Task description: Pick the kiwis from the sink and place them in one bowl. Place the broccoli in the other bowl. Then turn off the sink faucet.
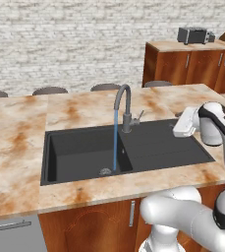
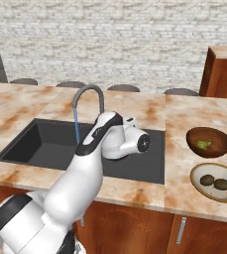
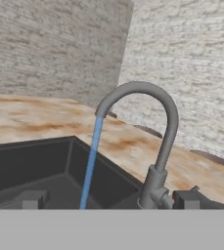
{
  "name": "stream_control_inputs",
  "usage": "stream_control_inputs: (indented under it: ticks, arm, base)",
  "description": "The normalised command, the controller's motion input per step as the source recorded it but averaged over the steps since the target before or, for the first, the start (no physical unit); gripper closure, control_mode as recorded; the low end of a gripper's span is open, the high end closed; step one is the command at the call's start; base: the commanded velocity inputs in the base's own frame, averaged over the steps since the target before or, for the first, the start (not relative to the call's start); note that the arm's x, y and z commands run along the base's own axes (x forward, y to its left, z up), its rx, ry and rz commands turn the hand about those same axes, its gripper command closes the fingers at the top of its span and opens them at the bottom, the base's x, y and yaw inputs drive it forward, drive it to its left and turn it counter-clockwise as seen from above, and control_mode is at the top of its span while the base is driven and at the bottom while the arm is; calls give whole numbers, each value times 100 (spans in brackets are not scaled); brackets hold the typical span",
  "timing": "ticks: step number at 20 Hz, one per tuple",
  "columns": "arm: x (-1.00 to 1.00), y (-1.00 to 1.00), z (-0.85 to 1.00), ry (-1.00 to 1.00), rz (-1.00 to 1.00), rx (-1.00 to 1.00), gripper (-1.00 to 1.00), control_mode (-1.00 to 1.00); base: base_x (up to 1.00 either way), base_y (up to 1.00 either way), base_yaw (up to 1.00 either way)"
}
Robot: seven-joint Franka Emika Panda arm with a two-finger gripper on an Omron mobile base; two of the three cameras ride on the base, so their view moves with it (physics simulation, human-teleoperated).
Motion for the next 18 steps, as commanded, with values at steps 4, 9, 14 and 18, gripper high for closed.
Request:
stream_control_inputs:
  ticks: [4,9,14,18]
  arm:
    - [24,10,-2,2,0,5,-100,-100]
    - [26,0,-2,4,0,4,-100,-100]
    - [36,0,-7,7,0,3,-100,-100]
    - [28,0,-13,9,0,4,-100,-100]
  base:
    - [0,0,0]
    - [0,0,0]
    - [0,0,0]
    - [0,0,0]
